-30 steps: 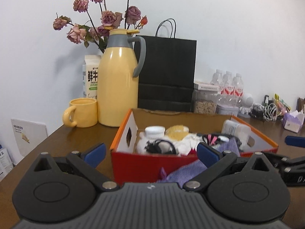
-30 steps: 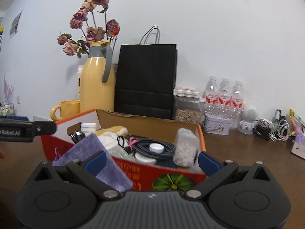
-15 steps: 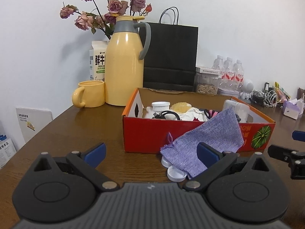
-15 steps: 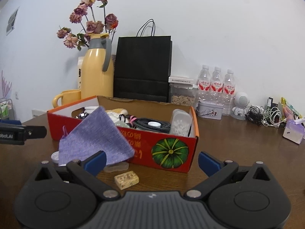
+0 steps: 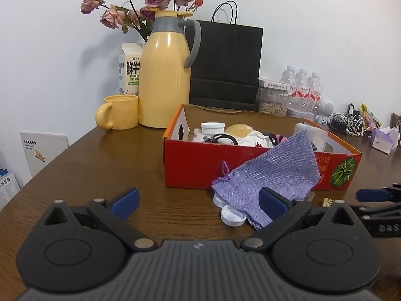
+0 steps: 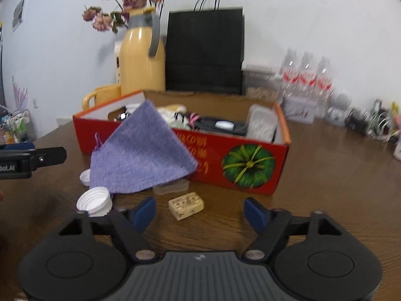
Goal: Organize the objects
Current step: 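Grasp the small tan wooden block with the right gripper, then grasp a white bottle cap with the left gripper while the right holds the block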
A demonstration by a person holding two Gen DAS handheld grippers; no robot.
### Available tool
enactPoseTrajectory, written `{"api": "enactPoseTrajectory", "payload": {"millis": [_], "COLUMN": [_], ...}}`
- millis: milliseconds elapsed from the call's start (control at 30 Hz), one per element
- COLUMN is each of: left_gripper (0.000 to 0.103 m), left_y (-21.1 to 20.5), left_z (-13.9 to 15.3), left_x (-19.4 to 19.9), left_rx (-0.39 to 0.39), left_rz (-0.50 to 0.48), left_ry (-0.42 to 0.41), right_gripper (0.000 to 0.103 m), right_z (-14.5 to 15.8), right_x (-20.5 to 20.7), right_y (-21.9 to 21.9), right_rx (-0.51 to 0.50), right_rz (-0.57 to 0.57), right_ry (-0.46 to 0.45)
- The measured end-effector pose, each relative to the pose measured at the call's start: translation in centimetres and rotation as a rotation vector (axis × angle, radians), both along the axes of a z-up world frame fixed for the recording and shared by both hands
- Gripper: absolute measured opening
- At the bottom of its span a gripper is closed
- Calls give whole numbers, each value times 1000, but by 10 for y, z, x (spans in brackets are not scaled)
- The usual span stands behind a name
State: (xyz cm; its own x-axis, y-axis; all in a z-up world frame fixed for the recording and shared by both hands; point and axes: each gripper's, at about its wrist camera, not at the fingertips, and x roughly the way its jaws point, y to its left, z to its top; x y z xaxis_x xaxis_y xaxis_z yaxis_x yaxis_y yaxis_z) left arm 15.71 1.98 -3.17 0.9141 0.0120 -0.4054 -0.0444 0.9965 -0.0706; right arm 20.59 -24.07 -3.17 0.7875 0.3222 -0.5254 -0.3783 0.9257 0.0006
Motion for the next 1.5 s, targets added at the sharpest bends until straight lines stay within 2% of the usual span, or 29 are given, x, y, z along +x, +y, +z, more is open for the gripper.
{"api": "enactPoseTrajectory", "payload": {"millis": [200,267,400,467,667,867,1000,1167,1300,1500], "left_gripper": [103,103,103,103,103,103,103,103,103,103], "left_y": [1,1,2,2,3,3,3,4,-1,-26], "left_z": [-2,-3,-3,-3,-4,-5,-6,-8,-7,-4], "left_x": [2,3,4,4,5,7,10,13,9,2], "left_rx": [-8,-11,-18,-19,-22,-25,-26,-23,-2,4], "left_rz": [-4,-5,-4,-4,-1,2,8,21,18,-63], "left_ry": [18,26,38,40,48,64,82,106,85,94], "right_gripper": [67,58,51,34,34,34,34,34,34,34], "right_z": [-7,-9,-9,-9,-6,5,10,12,13,14], "right_x": [22,25,26,25,22,1,-11,-19,-22,-24], "right_y": [8,13,18,18,18,9,7,8,6,2], "right_rx": [-7,-21,-30,-23,-23,11,9,8,20,41], "right_rz": [1,17,41,52,42,3,-1,12,10,-5], "right_ry": [67,91,89,87,68,-81,-138,-171,-182,-200]}}
